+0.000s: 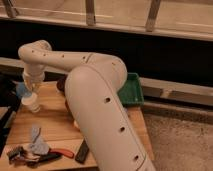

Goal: Stack cups into tray

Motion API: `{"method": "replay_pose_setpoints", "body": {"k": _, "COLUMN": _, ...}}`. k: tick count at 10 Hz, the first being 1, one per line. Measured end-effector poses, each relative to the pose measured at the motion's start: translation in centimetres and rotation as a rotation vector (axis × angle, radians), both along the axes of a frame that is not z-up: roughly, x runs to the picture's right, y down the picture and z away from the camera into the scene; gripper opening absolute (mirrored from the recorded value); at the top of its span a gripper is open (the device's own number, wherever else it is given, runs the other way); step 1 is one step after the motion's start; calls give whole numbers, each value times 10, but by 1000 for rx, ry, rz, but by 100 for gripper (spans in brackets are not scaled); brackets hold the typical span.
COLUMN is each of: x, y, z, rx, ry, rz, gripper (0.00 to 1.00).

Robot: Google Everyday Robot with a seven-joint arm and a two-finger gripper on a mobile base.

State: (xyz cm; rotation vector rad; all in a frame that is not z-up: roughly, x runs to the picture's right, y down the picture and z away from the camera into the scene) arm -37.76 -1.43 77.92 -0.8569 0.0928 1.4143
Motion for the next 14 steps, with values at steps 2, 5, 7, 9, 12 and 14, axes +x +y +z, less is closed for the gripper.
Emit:
{"method": "replay_pose_setpoints", "body": {"k": 2, "x": -8, "y": 13, "z": 14, "rx": -31, "ry": 2, "rz": -13, "gripper": 27}}
{"method": "replay_pose_setpoints", "body": {"k": 5, "x": -17, "y": 25, "z": 27, "rx": -68, "ry": -1, "rz": -27, "gripper": 58}}
{"method": "replay_pose_setpoints", "body": {"k": 7, "x": -18, "y": 26, "z": 30, "rx": -80, "ry": 4, "rz": -34, "gripper": 74}}
{"method": "replay_pose_setpoints", "body": {"k": 9, "x": -19, "y": 28, "z": 31, "rx": -86, "ry": 9, "rz": -40, "gripper": 76}}
{"method": "replay_pose_setpoints", "body": {"k": 12, "x": -19, "y": 27, "z": 32, "rx": -88, "ry": 15, "rz": -44, "gripper": 76}}
{"method": "replay_pose_setpoints", "body": {"k": 14, "x": -21, "y": 27, "z": 32, "rx": -87, "ry": 17, "rz": -48, "gripper": 76}}
